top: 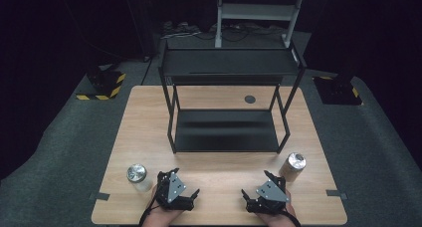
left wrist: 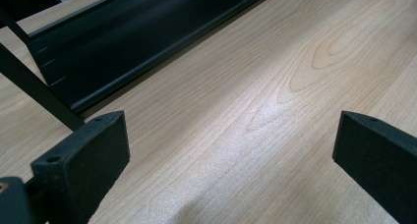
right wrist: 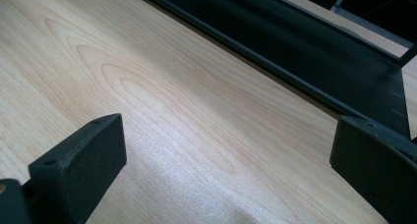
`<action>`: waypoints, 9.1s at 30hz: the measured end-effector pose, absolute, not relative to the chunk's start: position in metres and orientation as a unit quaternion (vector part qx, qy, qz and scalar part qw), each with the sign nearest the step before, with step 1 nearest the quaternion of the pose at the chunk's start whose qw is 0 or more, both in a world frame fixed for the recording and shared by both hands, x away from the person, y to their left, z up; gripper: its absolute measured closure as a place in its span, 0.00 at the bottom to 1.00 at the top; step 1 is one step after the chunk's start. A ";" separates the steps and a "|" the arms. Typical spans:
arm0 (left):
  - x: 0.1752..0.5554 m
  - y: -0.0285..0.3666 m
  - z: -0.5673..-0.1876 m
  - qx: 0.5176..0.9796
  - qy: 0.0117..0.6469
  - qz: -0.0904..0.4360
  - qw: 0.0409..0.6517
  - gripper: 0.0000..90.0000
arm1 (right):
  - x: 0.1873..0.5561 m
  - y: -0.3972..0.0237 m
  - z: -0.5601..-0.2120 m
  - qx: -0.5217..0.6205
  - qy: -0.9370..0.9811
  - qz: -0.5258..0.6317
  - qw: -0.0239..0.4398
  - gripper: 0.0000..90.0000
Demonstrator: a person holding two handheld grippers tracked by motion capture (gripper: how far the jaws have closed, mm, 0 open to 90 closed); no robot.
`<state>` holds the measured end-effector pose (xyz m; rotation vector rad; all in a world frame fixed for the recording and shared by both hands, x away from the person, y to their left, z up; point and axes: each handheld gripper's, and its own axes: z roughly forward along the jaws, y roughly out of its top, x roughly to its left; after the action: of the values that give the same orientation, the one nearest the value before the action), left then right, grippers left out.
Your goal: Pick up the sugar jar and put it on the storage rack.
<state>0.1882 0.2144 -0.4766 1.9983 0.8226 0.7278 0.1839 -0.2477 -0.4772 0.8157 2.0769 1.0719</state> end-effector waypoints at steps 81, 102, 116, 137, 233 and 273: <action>0.152 0.259 -0.437 0.733 0.307 0.320 0.516 0.01 | 0.187 -0.252 -0.476 0.302 0.798 0.414 0.317 0.00; 0.142 0.291 -0.435 0.702 0.356 0.351 0.507 0.01 | 0.187 -0.253 -0.476 0.303 0.797 0.416 0.315 0.00; 0.141 0.306 -0.442 0.685 0.397 0.361 0.493 0.01 | 0.188 -0.253 -0.476 0.303 0.798 0.416 0.314 0.00; 0.141 0.312 -0.463 0.680 0.428 0.363 0.471 0.05 | 0.188 -0.256 -0.476 0.307 0.795 0.422 0.310 0.00; 0.177 0.291 -0.419 0.646 0.377 0.332 0.575 0.39 | 0.190 -0.255 -0.475 0.315 0.795 0.419 0.305 0.00; 0.235 0.255 -0.332 0.627 0.336 0.338 0.616 0.39 | 0.193 -0.256 -0.473 0.320 0.795 0.419 0.299 0.00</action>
<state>0.2353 0.2545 -0.3320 1.4439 0.7735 0.7793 0.1928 -0.2560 -0.4735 0.8504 2.1128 1.1122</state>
